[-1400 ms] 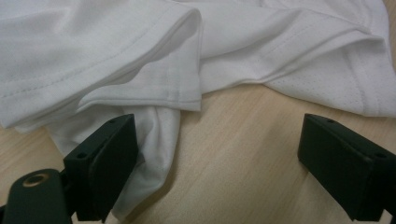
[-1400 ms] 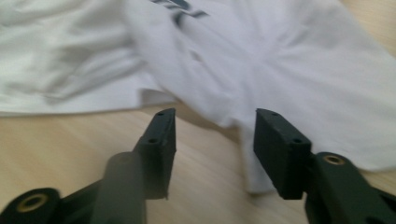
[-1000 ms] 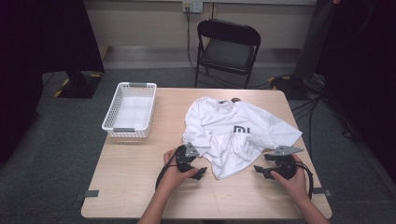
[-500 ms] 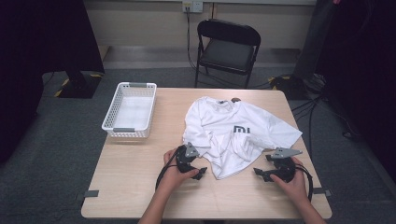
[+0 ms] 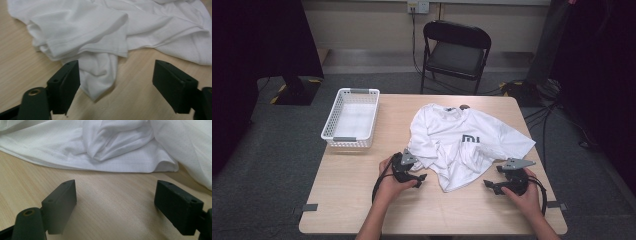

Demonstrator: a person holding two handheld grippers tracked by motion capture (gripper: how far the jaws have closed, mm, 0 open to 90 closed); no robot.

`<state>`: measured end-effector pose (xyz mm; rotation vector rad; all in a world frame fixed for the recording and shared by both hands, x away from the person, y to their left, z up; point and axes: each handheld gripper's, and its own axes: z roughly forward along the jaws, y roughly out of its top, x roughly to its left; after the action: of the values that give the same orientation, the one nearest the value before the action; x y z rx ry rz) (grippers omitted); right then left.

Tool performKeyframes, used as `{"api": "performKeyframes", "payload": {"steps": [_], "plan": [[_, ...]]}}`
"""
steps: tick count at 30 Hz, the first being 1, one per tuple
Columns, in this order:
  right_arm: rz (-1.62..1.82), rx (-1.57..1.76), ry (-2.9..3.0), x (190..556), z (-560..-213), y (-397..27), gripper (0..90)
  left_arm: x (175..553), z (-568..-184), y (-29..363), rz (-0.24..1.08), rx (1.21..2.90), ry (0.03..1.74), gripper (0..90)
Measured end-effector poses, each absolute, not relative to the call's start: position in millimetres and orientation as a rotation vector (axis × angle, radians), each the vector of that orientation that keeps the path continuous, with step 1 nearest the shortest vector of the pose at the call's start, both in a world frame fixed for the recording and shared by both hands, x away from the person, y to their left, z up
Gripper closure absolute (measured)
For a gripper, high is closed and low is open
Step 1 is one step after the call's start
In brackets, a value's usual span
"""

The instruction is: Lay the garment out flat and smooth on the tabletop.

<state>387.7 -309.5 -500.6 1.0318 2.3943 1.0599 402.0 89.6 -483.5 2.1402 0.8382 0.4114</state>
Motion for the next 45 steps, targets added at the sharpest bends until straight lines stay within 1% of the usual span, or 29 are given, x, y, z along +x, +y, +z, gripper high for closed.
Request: {"api": "performKeyframes", "payload": {"steps": [2,3,4,6,8,10,11,12,15,17,18,20,24,27,29,39,45], "plan": [[1.060,1.031,2.395,388,-501,-310,17.2,404,-482,94,0.437,2.114,0.864,29.2],[1.060,1.031,2.395,388,-501,-310,17.2,406,-481,96,0.446,2.107,0.867,34.6],[1.060,1.031,2.395,388,-501,-310,17.2,407,-480,98,0.461,2.088,0.882,34.6],[1.060,1.032,2.395,388,-501,-309,17.2,409,-478,102,0.526,2.066,0.909,38.8],[1.060,1.032,2.395,388,-501,-309,17.2,411,-478,105,0.568,2.055,0.927,46.0],[1.060,1.032,2.395,388,-501,-309,17.2,413,-478,107,0.589,2.036,0.938,48.9],[1.061,1.032,2.395,388,-501,-309,17.2,414,-477,108,0.593,2.038,0.940,52.2],[1.061,1.032,2.395,388,-501,-309,17.2,415,-478,109,0.598,2.028,0.943,52.9],[1.061,1.032,2.396,388,-501,-309,17.2,419,-480,110,0.582,2.027,0.936,61.2],[1.061,1.032,2.396,388,-501,-309,17.2,421,-482,109,0.569,2.019,0.940,64.4],[1.061,1.031,2.396,388,-501,-309,17.2,423,-483,109,0.553,2.029,0.942,67.7],[1.061,1.031,2.397,388,-501,-309,17.2,424,-485,108,0.540,2.038,0.950,70.2],[1.061,1.030,2.397,388,-501,-309,17.2,427,-487,109,0.517,2.042,0.979,82.4],[1.062,1.027,2.398,388,-501,-309,17.3,428,-486,110,0.497,2.036,0.996,88.5],[1.062,1.027,2.399,388,-501,-309,17.2,428,-484,110,0.499,2.041,0.995,90.0],[1.063,1.022,2.402,387,-501,-309,17.2,429,-467,119,0.487,2.036,1.033,90.0],[1.064,1.020,2.404,387,-501,-309,17.2,429,-463,117,0.467,2.040,1.021,90.0]]}}
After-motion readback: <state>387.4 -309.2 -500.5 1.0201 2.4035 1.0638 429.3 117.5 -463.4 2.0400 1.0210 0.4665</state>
